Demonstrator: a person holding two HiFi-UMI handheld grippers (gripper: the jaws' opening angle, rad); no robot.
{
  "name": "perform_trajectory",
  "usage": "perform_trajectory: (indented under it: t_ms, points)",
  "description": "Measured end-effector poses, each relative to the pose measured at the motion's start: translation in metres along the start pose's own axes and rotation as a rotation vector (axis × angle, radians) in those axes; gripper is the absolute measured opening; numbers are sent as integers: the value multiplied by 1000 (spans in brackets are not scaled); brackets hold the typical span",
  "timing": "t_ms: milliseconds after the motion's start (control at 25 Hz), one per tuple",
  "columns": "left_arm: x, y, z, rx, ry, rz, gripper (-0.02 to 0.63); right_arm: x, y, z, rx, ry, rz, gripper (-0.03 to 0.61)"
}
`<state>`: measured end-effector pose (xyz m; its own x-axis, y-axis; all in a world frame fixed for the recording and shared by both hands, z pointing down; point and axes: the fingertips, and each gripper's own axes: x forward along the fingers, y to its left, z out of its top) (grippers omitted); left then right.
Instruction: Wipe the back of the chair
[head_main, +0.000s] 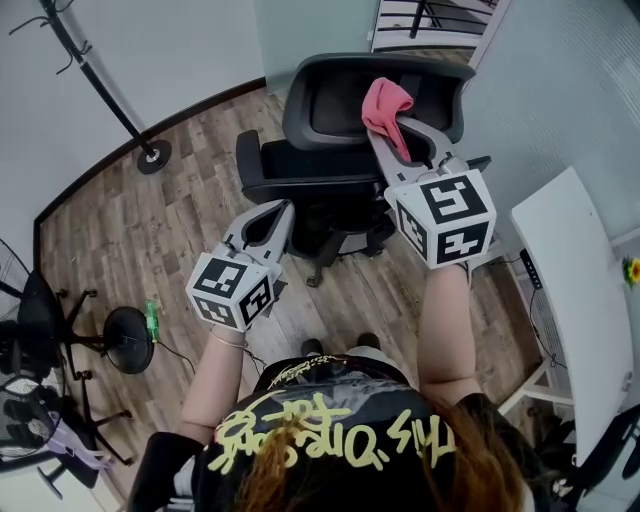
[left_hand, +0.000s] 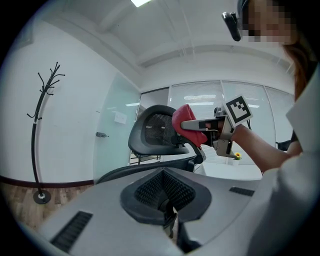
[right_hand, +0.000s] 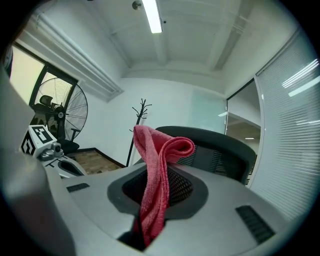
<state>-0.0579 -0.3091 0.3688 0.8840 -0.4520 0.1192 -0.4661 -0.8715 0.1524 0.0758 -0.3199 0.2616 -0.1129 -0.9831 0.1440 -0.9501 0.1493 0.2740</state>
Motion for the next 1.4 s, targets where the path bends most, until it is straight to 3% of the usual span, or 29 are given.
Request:
perform_trajectory:
  t_ms: [400,760,1000,1400]
  points:
    - [-5,5,-4,-8,-1,-10,-6,24,34,0,-19,36,34,62]
    - [-12,15,-4,-16,-6,1,-7,41,45,-20,-207,219,-49,63]
    - [-15,17,-6,-22,-5,-5,-7,38,32,-27,-351,311,-183,61]
    - [-20,23,-3,-30,-24,-1,-6,51,33,-44,-429,411,-181,61]
